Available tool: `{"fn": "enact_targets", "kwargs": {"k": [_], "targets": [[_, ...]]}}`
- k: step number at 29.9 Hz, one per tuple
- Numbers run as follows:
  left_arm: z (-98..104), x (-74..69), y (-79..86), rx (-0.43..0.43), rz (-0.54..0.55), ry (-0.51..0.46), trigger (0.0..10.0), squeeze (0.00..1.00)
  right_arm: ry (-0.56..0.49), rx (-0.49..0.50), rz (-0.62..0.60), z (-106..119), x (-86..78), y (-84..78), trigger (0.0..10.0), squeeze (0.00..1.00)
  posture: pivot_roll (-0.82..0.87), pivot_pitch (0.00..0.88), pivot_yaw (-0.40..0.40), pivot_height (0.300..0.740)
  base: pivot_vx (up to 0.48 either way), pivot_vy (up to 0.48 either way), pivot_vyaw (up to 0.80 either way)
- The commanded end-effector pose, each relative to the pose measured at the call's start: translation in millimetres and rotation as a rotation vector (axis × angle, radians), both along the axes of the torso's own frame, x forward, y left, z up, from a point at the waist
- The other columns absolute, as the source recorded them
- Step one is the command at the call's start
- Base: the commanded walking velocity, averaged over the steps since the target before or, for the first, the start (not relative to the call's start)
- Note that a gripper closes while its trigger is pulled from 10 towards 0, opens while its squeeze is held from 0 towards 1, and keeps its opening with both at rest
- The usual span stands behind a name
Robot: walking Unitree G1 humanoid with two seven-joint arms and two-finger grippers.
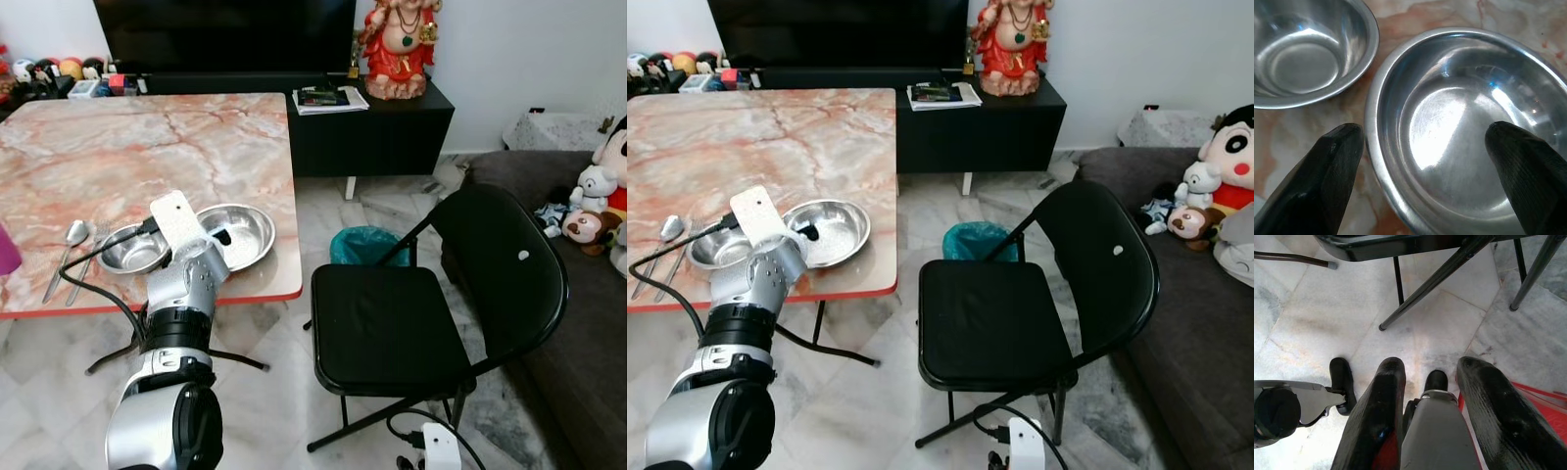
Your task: Setting the table
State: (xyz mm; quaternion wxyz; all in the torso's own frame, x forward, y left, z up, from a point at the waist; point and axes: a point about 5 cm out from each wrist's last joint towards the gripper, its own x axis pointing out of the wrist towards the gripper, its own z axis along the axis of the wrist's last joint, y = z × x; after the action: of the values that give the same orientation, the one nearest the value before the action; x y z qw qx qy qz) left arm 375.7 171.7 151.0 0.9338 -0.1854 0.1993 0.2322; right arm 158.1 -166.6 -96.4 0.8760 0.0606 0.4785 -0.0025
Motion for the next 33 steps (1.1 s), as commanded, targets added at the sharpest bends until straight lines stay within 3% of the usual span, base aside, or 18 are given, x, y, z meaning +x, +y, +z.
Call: {"fn": "enact_targets", "kwargs": {"k": [1, 9, 27, 31, 32, 33], "targets": [[0, 1.1, 5.7, -0.01, 0.041, 0.002, 10.0, 0.0, -0.016, 0.002, -0.013, 1, 2.3, 1.3, 10.0, 0.0, 0.03, 0.0, -0.01, 0.74, 0.0, 0.0, 0.0], [-7, -1.0, 15.9, -0.031, 0.111, 0.032, 10.0, 0.0, -0.008, 0.001, -0.018, 1, 4.4, 3.1, 10.0, 0.0, 0.03, 0.0, -0.009, 0.74, 0.0, 0.0, 0.0], [-15, 4.1, 18.0, -0.03, 0.128, 0.036, 10.0, 0.0, -0.017, 0.0, -0.024, 4, 9.6, 0.4, 10.0, 0.0, 0.02, 0.0, -0.006, 0.74, 0.0, 0.0, 0.0], [-19, 4.5, 17.9, -0.049, 0.126, 0.039, 9.2, 0.0, -0.018, 0.0, -0.025, 3, 8.9, -0.5, 10.0, 0.0, 0.02, 0.0, -0.006, 0.74, 0.0, 0.0, 0.0], [-20, 4.9, 17.2, -0.052, 0.123, 0.04, 8.1, 0.0, -0.017, 0.0, -0.027, 3, 8.2, -1.1, 10.0, 0.0, 0.02, 0.0, -0.006, 0.74, 0.0, 0.0, 0.0], [-20, 5.1, 16.9, -0.053, 0.121, 0.039, 8.0, 0.0, -0.017, 0.0, -0.028, 3, 7.5, -1.7, 10.0, 0.0, 0.02, 0.0, -0.004, 0.74, 0.0, 0.0, 0.0]]}}
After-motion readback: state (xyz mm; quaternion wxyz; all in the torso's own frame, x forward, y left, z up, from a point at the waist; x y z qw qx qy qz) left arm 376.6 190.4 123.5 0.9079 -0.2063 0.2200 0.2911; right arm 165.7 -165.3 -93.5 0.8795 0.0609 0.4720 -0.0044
